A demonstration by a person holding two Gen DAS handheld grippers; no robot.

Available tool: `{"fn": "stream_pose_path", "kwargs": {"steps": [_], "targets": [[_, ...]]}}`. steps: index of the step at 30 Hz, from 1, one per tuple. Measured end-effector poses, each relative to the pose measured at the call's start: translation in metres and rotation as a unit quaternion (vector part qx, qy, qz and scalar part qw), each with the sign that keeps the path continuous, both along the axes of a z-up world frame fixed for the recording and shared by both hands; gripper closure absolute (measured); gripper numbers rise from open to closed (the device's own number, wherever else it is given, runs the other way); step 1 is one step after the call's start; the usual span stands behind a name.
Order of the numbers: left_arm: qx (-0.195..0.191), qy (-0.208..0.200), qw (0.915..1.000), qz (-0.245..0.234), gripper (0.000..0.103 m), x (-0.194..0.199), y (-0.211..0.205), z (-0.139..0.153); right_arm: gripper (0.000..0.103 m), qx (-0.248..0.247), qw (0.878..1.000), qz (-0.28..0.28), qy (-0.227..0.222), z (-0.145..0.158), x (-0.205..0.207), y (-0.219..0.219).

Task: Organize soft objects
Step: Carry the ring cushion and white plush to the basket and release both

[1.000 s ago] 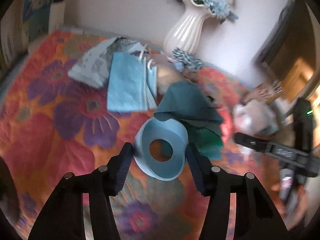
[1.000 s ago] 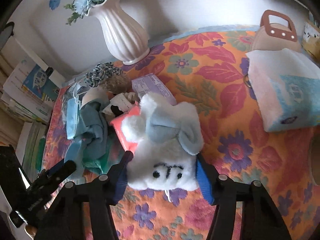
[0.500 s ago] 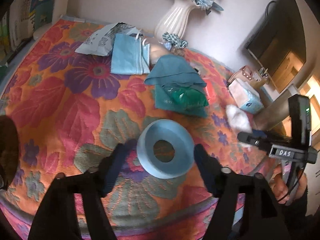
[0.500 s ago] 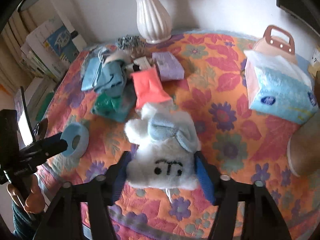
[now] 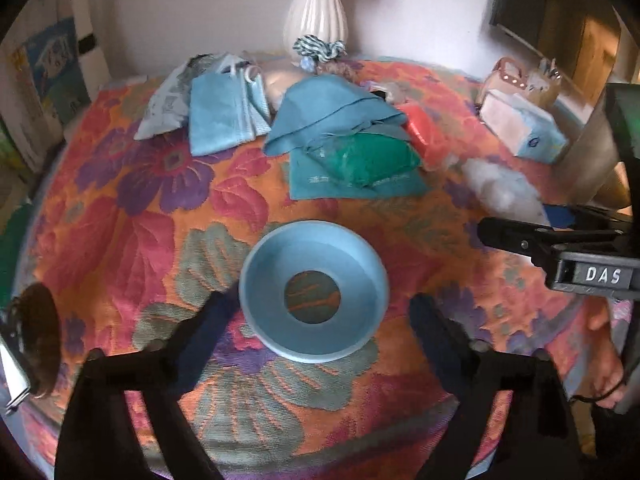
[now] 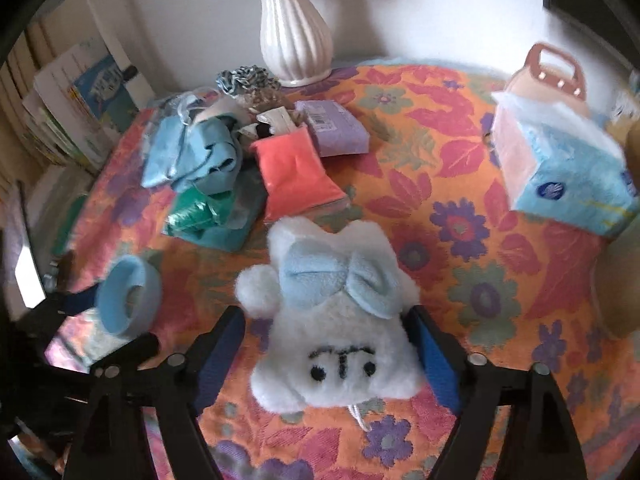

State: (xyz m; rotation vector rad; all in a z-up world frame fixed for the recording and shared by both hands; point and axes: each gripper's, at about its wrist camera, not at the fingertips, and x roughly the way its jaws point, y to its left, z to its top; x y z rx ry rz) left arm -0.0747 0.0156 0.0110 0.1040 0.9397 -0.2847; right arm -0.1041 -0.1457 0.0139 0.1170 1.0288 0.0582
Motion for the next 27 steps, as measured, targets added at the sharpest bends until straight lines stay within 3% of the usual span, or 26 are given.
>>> {"fn": "stream_pose_path", "kwargs": {"steps": [1,3,7,11,20,27], "targets": [[0.004,-0.005,1.0,0.001,0.039,-0.001,0.002,0.001,0.042,-0.016,1.0,-0.004,-0.005,0.0,-0.002,0.002],[-0.011,-0.004,0.9999,0.002,0.04,0.0,0.006,0.005,0.048,-0.025,1.0,-0.001,-0.012,0.001,-0.005,0.002],[-0.017,-0.004,0.9999,0.001,0.04,-0.004,0.005,0.011,0.049,0.0,1.0,-0.006,-0.017,0.009,-0.015,-0.01],[-0.043,-0.019,0.9985,-0.029,0.04,-0.012,-0.015,0.025,0.049,0.006,1.0,-0.018,-0.024,0.021,-0.03,-0.024],[-0.071,-0.036,0.9887,-0.127,0.04,-0.023,-0.095,0.053,0.049,-0.005,0.998,-0.043,-0.045,0.062,-0.096,-0.095],[-0.093,-0.021,0.9712,-0.218,0.04,-0.036,-0.185,0.066,0.049,-0.044,0.993,-0.099,-0.053,0.086,-0.15,-0.17]]}}
